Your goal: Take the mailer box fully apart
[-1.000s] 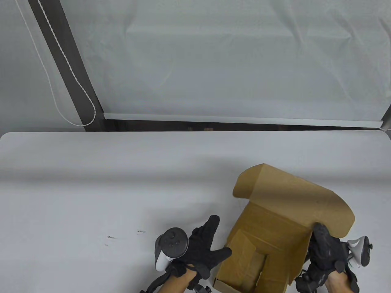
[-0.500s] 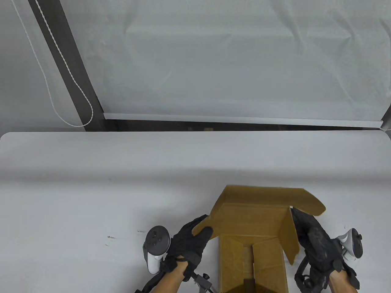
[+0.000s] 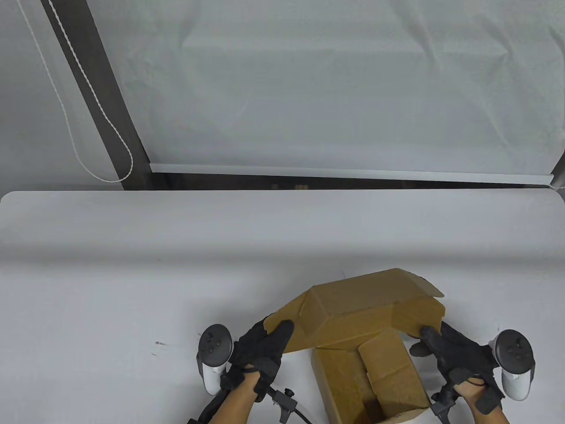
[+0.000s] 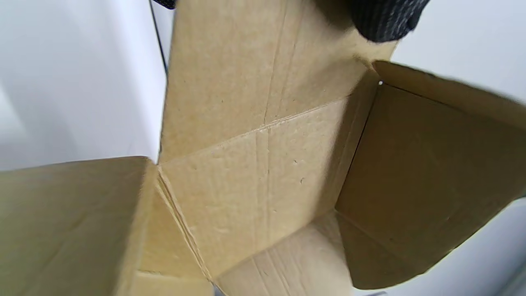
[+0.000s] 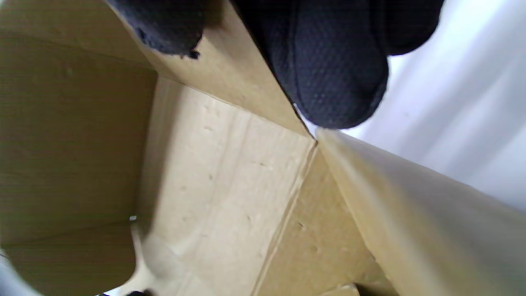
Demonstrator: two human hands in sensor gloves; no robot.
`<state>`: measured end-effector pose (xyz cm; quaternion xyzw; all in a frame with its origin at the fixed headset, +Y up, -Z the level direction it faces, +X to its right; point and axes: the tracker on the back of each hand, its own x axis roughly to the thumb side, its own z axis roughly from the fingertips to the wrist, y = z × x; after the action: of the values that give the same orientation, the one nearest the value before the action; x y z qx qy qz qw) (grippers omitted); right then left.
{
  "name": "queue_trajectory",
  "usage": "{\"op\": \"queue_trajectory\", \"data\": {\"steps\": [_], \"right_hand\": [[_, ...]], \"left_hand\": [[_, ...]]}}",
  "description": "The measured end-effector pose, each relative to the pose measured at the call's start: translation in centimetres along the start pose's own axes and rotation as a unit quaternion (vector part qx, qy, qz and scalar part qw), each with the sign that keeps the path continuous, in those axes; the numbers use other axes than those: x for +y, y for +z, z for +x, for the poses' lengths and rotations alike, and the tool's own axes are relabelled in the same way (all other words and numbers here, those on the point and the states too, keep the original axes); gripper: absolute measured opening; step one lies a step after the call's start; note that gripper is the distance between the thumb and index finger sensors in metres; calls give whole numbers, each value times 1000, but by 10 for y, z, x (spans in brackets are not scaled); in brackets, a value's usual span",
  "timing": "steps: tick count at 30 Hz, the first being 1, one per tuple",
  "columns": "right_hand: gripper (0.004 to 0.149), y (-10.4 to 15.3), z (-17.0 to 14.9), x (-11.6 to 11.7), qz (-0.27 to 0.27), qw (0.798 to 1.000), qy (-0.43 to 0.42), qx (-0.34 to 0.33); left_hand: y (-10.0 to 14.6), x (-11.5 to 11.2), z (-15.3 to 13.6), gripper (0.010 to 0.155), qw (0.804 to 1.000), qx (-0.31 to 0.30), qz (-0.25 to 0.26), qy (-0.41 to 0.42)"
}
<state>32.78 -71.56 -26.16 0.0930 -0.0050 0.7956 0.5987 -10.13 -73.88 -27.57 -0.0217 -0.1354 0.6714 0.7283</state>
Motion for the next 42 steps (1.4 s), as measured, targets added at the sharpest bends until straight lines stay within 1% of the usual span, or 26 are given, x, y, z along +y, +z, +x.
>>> {"op": "queue_trajectory", "data": {"steps": [1,2,5,6,8,10,14,17,19,22,23,25,26,28,29,30,32,33,34,35,36,37,38,39,41,42], "right_hand": [[53,1,-1,-5,-38,999,-4,-3],[53,2,-3,-9,-55,998,-14,4],[53,6,-18,-18,-80,993,-73,51],[54,8,-27,-20,-92,986,-114,85],[58,13,-45,-21,-113,965,-187,146],[62,16,-54,-20,-123,951,-219,178],[69,17,-62,-17,-140,948,-216,190],[74,15,-66,-9,-119,941,-253,191],[76,12,-66,-6,-111,943,-255,182],[82,10,-65,-4,-101,948,-255,161],[83,9,-61,-5,-104,952,-247,146],[84,8,-51,-6,-104,971,-181,116],[81,8,-39,-4,-98,985,-113,85],[71,7,-16,6,-80,997,-4,19],[67,7,2,16,-61,995,65,-41],[66,10,23,33,-49,982,145,-110],[64,16,48,63,-28,948,235,-214],[64,17,54,76,0,938,252,-238],[63,17,56,95,65,930,267,-242],[64,17,53,105,104,927,278,-229],[65,15,42,120,173,916,304,-196],[66,12,30,128,217,904,334,-158],[69,9,14,134,268,882,375,-101],[70,6,20,130,268,883,367,-115],[71,2,18,127,215,897,361,-139],[71,0,16,124,228,899,353,-121]], "left_hand": [[1,1,-2,68,1000,13,13,7],[2,1,-4,72,999,23,18,14],[2,1,-6,79,1000,29,-1,-8],[2,-1,-5,80,999,29,-8,-28],[2,-8,-1,81,997,11,-31,-71],[2,-19,6,83,991,-17,-71,-115],[5,-41,21,84,971,-73,-123,-192],[6,-60,29,80,940,-123,-212,-237],[7,-74,26,78,912,-118,-297,-258],[9,-88,8,80,871,-18,-380,-311],[10,-89,4,81,858,17,-388,-335],[8,-90,8,81,864,-20,-354,-358],[8,-90,9,82,866,-8,-344,-363],[8,-88,7,82,867,4,-341,-363],[8,-86,6,83,873,-2,-329,-361],[7,-85,5,83,876,-4,-317,-363],[7,-83,4,84,880,6,-308,-362],[7,-83,4,86,881,9,-304,-363],[7,-82,3,88,882,12,-299,-365],[7,-81,3,91,883,12,-300,-362],[6,-79,2,92,886,16,-295,-357],[6,-77,2,92,889,18,-292,-352],[5,-74,3,93,896,19,-280,-343],[3,-71,3,93,903,11,-273,-331],[2,-68,3,93,900,21,-277,-337],[2,-68,4,94,896,15,-279,-346]]}}
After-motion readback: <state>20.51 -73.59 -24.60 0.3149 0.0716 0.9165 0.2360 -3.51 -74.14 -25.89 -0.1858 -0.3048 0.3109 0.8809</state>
